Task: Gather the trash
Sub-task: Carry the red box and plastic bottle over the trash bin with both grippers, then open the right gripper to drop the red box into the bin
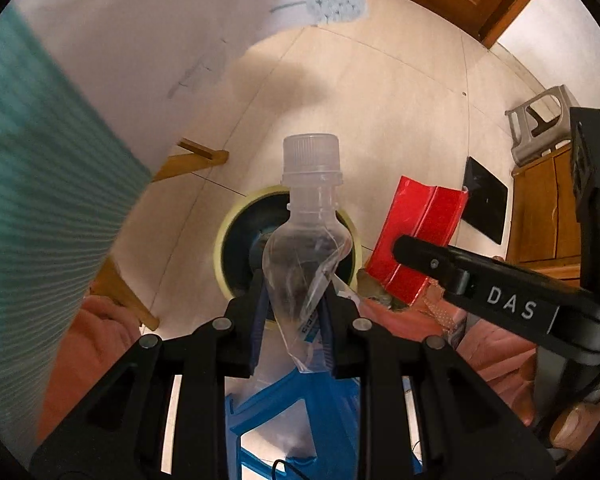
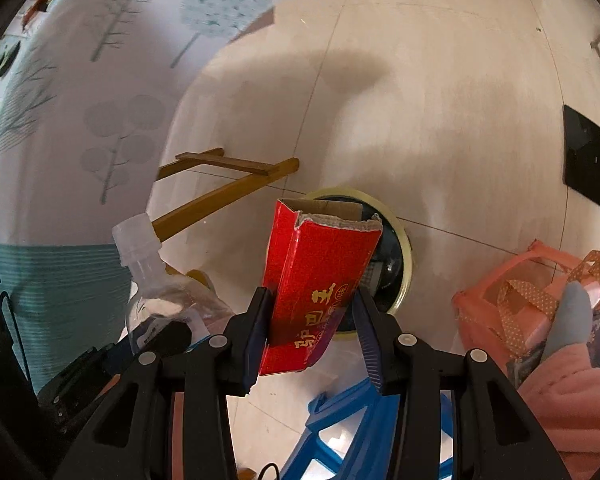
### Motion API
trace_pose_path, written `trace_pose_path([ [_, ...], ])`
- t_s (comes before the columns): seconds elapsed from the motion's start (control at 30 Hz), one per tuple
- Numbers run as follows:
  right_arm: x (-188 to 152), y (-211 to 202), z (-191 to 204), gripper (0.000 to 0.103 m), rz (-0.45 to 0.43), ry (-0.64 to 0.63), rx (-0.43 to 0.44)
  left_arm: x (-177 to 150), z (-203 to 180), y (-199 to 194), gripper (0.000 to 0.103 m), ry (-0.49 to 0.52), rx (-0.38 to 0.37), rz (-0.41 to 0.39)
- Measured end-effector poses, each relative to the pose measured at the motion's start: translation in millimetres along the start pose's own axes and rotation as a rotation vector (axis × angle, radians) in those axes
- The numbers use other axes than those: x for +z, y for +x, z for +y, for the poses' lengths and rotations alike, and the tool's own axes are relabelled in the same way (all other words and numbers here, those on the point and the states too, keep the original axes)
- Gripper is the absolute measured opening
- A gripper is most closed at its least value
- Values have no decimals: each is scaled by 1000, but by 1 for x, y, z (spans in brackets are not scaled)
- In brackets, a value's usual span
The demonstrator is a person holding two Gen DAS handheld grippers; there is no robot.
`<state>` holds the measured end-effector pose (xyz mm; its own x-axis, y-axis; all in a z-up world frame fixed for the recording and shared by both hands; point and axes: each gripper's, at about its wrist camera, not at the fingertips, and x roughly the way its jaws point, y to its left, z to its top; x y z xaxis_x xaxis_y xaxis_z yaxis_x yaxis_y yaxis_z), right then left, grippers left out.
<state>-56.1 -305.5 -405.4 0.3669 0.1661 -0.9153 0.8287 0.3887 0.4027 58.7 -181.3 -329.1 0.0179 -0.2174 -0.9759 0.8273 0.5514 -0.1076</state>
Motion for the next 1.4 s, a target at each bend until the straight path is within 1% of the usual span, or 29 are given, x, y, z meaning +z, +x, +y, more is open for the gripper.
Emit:
trace_pose_path([
  [0.17,6,12,-6,41,13,7,-4,10,-4,23,21,22,15,20],
  [0.33,9,22,-10,42,25,16,-10,18,-1,44,21,37,75,52],
  [0.43,10,26,-13,41,32,21,-10,24,4,56,25,25,90,71],
  [0.47,10,27,-13,41,34,21,-9,24,5,56,29,19,90,74],
  [0.5,11,27,-13,42,35,21,-9,26,8,58,39,14,95,72],
  [0.53,11,28,-12,42,37,19,-8,26,10,59,47,10,101,67],
  [0.57,12,28,-12,42,38,20,-7,27,11,59,60,8,104,61],
  [0.6,11,28,-12,42,39,20,-5,28,13,59,62,6,108,50],
  [0.77,11,31,-13,42,52,14,-5,28,15,58,62,-1,118,37],
  [1.07,9,38,-8,42,74,3,15,13,13,37,62,-40,148,6],
  [1.13,9,39,-8,46,86,18,24,11,15,35,62,-53,155,4],
  [1.4,10,36,-7,49,82,37,62,11,15,22,62,-86,161,-6],
])
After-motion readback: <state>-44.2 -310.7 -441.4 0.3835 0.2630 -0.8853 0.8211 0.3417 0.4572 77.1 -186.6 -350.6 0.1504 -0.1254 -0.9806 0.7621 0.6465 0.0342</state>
